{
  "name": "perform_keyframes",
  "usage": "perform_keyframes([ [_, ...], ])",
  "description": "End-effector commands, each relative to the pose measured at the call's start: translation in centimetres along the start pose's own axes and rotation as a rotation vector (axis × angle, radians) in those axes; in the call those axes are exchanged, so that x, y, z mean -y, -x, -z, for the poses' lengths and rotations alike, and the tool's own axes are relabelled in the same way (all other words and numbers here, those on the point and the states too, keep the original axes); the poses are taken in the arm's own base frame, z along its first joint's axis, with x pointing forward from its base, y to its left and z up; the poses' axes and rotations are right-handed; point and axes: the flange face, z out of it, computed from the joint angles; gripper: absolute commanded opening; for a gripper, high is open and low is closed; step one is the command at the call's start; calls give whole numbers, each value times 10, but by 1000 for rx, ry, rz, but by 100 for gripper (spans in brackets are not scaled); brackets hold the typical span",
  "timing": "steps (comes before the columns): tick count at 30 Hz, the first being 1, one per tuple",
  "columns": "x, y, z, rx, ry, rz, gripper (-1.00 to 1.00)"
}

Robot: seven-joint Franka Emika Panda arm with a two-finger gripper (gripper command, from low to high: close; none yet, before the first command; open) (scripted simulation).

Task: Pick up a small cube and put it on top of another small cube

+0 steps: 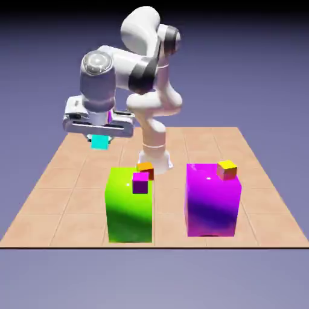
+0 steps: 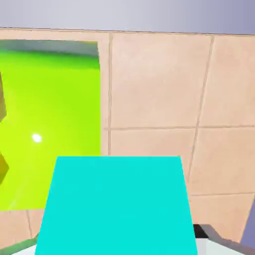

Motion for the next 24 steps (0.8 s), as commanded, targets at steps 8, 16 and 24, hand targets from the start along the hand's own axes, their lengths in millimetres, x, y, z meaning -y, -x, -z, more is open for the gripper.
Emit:
perform_keyframes([
  [8, 59, 38, -32, 307, 80, -94, -100],
  [16, 64, 47, -97, 307, 80, -93, 100],
  [24, 59, 38, -32, 307, 80, -94, 100],
])
